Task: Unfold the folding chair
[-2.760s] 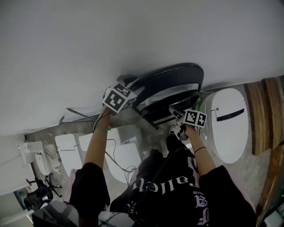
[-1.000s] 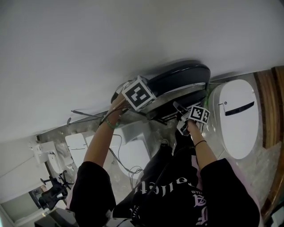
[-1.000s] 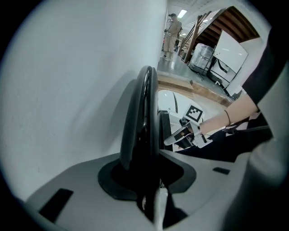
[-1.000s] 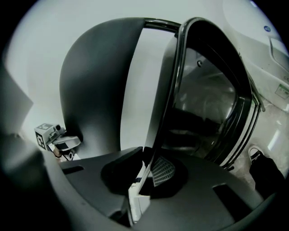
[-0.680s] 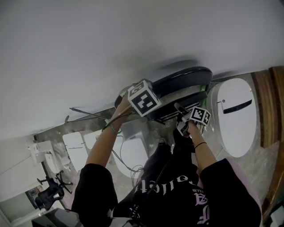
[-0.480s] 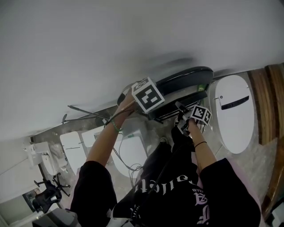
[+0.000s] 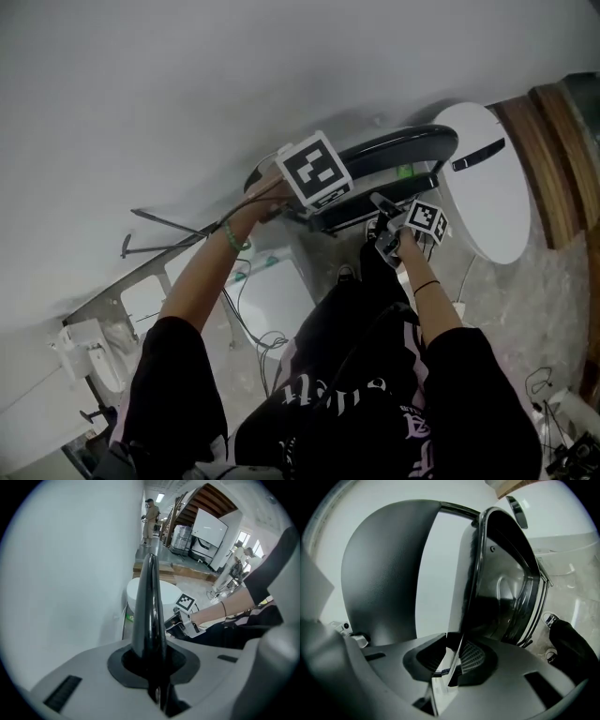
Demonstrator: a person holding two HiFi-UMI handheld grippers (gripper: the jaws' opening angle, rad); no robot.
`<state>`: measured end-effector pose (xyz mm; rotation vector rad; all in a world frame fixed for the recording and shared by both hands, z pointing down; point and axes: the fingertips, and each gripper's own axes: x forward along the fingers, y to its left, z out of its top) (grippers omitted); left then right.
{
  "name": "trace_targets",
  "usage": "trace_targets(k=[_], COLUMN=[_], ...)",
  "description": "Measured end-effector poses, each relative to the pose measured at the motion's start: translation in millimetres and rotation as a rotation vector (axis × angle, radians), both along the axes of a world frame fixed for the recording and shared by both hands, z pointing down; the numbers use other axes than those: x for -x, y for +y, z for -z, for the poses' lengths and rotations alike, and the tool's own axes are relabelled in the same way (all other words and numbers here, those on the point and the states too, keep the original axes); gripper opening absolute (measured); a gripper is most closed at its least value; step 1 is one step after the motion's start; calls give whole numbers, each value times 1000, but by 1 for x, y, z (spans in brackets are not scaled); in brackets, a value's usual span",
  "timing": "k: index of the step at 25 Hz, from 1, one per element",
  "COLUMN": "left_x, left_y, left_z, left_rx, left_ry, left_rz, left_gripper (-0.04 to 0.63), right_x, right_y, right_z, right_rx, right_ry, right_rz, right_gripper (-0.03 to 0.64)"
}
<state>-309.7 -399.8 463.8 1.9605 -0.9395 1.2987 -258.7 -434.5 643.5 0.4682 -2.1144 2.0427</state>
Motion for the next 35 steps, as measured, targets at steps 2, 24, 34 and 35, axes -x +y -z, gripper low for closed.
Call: trace_targets(k=[2, 24, 34, 35], left_x=[-20, -244, -271, -272], left_y=[16, 171, 301, 301], left_z=[1, -6, -6, -6], left_rx=[3, 126, 164, 174], left_ry=[-7, 33, 24, 28], left_rz=[-27, -71, -183, -188], left_gripper=[52, 54, 60, 61], right_x=[-19, -256, -286, -287], right_y=[14, 171, 300, 303], right_z=[-1, -7, -7, -8], right_rx=[5, 11, -19, -11], right_ry=[7, 42, 29, 32], right_rz=[-23, -91, -163, -168], right_gripper=[69, 71, 69, 69])
